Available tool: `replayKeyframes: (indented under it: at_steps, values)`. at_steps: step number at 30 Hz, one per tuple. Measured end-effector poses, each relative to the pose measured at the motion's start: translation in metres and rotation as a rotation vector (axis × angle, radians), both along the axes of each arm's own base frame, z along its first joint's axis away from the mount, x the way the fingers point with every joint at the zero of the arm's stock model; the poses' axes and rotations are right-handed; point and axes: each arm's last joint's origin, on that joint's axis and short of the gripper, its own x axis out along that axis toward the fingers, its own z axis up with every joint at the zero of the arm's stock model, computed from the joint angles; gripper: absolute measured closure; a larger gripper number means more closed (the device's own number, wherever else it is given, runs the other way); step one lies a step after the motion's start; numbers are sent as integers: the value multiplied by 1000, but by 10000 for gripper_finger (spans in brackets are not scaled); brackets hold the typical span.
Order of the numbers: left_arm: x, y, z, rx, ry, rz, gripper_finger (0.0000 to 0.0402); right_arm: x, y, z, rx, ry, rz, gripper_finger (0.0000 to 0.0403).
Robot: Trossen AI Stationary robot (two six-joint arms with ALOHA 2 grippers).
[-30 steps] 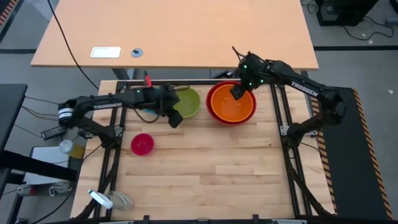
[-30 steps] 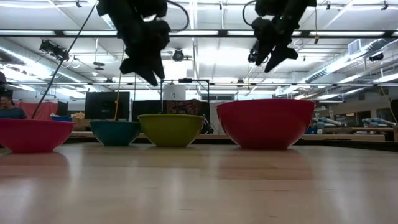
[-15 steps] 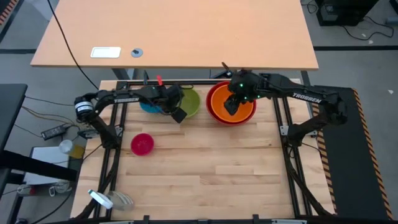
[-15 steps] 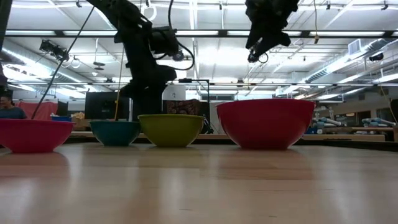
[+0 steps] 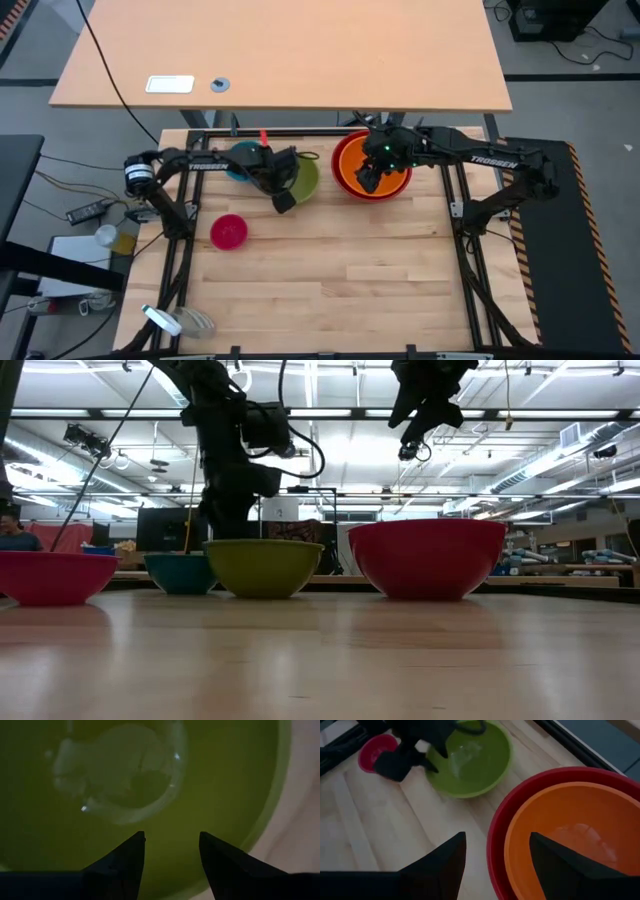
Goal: Nest bowls inside each other
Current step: Stack the green bowl on top of the orange bowl
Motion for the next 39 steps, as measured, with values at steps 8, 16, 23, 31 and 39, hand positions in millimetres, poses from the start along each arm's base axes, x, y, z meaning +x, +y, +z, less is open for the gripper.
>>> replayKeyframes:
  at_steps: [8,16,23,31,39]
  values:
    - [4,-21,4,-75,14,-85,210,0,0,0,0,2,0,179]
    - [-4,-29,45,-112,-33,77,210,-4,-4,-3,-5,49,0,179]
    - [-43,-52,71,-19,-182,330,210,-7,-11,-4,-22,70,-29,179]
    - [-83,-54,50,-32,-238,749,197,-6,-16,-2,-50,44,-20,179]
    - [-87,-54,12,-102,-304,856,164,-5,-17,-1,-60,34,-13,179]
